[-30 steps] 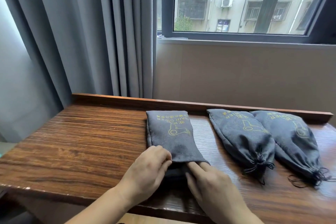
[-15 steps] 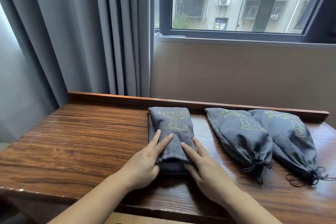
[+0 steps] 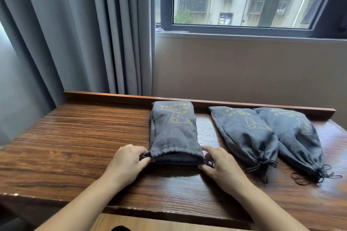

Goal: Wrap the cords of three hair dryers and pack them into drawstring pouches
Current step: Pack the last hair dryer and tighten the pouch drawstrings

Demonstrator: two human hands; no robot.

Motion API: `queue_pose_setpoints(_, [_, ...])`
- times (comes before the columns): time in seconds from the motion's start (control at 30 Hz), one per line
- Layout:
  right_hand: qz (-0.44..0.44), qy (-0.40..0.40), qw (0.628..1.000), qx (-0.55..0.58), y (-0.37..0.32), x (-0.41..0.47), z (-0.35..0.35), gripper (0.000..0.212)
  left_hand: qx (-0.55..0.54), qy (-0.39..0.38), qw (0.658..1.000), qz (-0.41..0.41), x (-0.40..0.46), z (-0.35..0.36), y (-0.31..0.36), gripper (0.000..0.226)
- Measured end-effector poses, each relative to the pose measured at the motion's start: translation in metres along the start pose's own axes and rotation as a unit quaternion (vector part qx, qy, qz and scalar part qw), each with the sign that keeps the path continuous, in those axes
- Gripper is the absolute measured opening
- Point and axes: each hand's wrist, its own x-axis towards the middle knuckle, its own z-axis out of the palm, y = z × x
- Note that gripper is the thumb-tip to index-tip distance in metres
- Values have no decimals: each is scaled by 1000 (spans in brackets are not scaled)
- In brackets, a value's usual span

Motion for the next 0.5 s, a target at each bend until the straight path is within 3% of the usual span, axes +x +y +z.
queue_pose_setpoints(0.1, [-41,-25,996,-72,4,-4,-8,12,-7,-27,1000,-2,-8,-9,-4,14])
queue_pose_setpoints(0.3, [-47,27,997,-60,12,-11,-32,10,-28,-57,998,26,-12,-32,-23,24])
queue_pose_setpoints(0.43, [-18,155,987,-45,18,-12,-54,11,-61,69,996,-20,-17,-54,-37,17])
queue_pose_setpoints(0.5, [-4,162,983,-88,19,-12,-59,12,-43,110,990,-74,-18,-64,-46,14])
